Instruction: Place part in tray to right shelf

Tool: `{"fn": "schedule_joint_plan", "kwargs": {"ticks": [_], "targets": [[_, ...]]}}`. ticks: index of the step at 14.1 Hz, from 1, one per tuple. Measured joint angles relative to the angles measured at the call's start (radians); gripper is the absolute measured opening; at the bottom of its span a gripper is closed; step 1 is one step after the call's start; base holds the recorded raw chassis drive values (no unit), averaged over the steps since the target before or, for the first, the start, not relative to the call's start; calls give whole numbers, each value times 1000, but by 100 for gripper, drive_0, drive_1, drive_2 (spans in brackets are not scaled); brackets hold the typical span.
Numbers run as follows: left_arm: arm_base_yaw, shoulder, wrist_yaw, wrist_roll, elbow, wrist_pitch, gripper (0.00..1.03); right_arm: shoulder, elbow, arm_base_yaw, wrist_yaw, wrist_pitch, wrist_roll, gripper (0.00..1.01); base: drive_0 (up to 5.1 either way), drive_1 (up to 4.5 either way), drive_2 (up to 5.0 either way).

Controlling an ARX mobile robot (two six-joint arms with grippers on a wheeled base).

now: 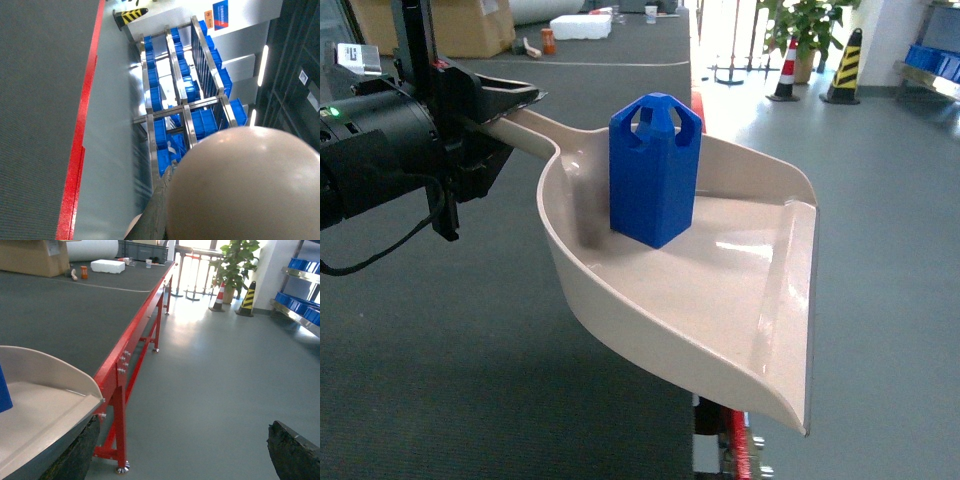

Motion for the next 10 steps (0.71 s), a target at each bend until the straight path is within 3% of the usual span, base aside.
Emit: {"fn": "schedule_joint_plan", "kwargs": {"ticks": [10], "targets": [[0,0,0,0,0,1,14,1,0,0,0,0,0,98,501,-245,-245]]}}
